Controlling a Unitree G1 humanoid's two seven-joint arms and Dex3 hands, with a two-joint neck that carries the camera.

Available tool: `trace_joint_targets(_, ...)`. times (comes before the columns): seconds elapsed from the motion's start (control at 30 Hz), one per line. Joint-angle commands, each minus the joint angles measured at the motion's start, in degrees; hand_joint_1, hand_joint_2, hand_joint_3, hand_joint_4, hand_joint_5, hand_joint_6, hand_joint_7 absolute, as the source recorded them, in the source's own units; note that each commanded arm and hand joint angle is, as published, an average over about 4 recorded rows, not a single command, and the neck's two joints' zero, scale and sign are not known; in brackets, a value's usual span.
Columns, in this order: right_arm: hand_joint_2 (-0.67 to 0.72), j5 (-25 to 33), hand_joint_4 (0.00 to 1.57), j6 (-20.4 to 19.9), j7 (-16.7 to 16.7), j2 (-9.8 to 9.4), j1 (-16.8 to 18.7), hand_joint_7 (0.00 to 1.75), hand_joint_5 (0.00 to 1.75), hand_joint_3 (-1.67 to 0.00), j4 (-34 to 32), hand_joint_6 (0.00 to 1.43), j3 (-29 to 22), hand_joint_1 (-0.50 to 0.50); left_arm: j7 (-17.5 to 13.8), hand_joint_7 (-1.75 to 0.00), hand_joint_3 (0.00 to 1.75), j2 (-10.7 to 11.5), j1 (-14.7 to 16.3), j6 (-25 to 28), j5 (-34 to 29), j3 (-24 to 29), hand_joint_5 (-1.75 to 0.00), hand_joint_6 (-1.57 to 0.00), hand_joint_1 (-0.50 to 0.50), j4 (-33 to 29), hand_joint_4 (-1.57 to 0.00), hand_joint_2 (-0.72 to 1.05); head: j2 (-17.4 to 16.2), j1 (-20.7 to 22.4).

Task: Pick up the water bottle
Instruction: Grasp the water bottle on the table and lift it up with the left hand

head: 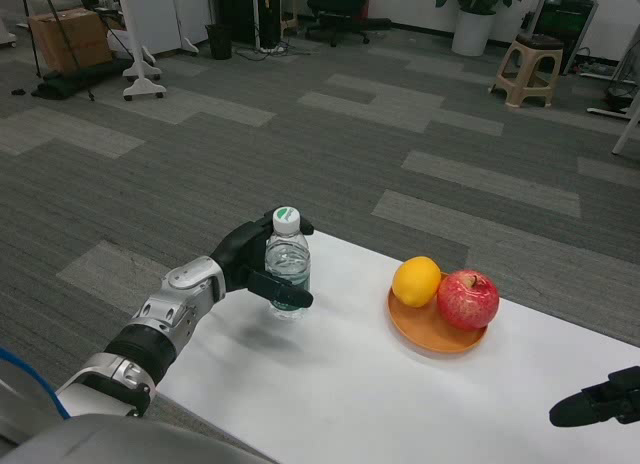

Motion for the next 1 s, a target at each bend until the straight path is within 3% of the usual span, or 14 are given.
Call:
trace_joint_targets(0.03, 0.53, 0.23, 0.00, -0.71, -0.36, 0.51, 0.68, 0.00, 0.00, 0.00, -0.68, 0.00, -0.72, -0.25, -0.21, -1.68, 0.13, 0.52, -0.05, -0.67, -1.81, -0.20, -1.75, -0.13, 0.49, 0.21, -0.07, 0.21, 0.00, 0.00)
trace_joint_targets(0.37, 0.53, 0.23, 0.00, -0.71, -0.36, 0.73, 0.83, 0.00, 0.00, 0.00, -0.57, 0.00, -0.87, -0.25, -0.89, -1.68, 0.15, 1.99, -0.18, 0.08, -2.68, -0.57, -1.75, -0.16, 0.48, -1.72, -0.06, 0.21, 0.06, -0.78)
trace_joint_targets(0.53, 0.53, 0.23, 0.00, -0.71, -0.36, 0.80, 0.81, 0.00, 0.00, 0.00, -0.39, 0.00, -1.12, -0.25, -1.00, -1.68, 0.17, 1.60, -0.29, -0.27, -2.75, -1.21, -1.75, -0.14, 0.49, -0.12, -0.04, 0.67, -0.61, -0.58)
trace_joint_targets(0.67, 0.53, 0.23, 0.00, -0.71, -0.36, 0.78, 0.79, 0.00, 0.00, 0.00, -0.13, 0.00, -0.98, -0.25, -1.03, -1.68, 0.17, 1.44, -0.33, -0.43, -3.04, -1.71, -1.75, -0.13, 0.50, 0.19, -0.05, 0.60, -0.92, -0.47)
trace_joint_targets(0.8, 0.53, 0.23, 0.00, -0.71, -0.36, 0.71, 0.79, 0.00, 0.00, 0.00, 0.05, 0.00, -0.96, -0.25, -1.00, -1.68, 0.26, 1.33, -0.47, -0.60, -2.90, -1.80, -1.75, -0.13, 0.50, 0.54, -0.04, 0.78, -0.94, -0.59)
trace_joint_targets(1.0, 0.53, 0.23, 0.00, -0.71, -0.36, 0.75, 0.79, 0.00, 0.00, 0.00, 0.27, 0.00, -1.03, -0.25, -0.17, -1.68, 0.35, 1.09, -0.82, -3.31, -2.84, -1.98, -1.75, -0.08, 0.50, 1.86, -0.04, 0.69, -1.14, -0.65)
